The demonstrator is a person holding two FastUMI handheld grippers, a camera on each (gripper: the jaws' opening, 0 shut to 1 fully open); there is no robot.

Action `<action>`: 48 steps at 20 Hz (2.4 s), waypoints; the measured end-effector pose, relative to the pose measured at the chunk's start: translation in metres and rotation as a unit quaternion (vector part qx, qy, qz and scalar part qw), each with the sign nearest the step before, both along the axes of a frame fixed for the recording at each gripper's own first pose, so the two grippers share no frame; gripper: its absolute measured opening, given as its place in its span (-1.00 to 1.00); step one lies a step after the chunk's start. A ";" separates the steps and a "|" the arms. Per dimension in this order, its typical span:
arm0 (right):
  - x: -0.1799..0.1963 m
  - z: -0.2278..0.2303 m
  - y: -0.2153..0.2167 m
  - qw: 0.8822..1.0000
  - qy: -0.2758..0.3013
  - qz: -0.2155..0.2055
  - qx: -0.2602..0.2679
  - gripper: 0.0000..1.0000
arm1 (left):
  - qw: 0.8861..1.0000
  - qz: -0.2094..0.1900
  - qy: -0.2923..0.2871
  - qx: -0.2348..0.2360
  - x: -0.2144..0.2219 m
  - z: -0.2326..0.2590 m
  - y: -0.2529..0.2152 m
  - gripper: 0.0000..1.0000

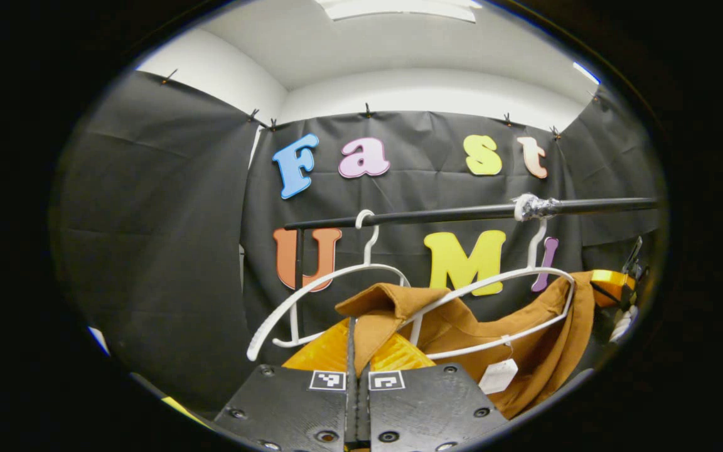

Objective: Grasp the clothes on the hanger with both hands and then place them into the laundry hamper below.

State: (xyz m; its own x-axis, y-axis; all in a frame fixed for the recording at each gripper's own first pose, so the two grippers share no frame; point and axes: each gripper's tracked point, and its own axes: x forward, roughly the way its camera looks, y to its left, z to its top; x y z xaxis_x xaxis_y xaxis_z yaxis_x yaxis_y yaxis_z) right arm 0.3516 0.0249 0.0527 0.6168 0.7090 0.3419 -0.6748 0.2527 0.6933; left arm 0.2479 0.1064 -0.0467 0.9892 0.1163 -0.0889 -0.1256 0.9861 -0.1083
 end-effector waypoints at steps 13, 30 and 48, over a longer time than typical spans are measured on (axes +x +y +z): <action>0.008 -0.060 0.049 0.973 -0.034 -0.037 -0.227 0.10 | 1.000 -0.012 0.006 0.002 0.001 -0.007 -0.005 -1.00; 0.068 -0.030 -0.043 0.957 -0.010 -0.223 -0.184 -0.94 | 0.999 0.011 0.038 -0.007 0.015 -0.020 0.010 -0.89; 0.090 -0.118 -0.047 0.892 0.061 -0.271 -0.356 -0.93 | 0.992 0.018 0.106 -0.065 -0.008 -0.094 0.002 -0.89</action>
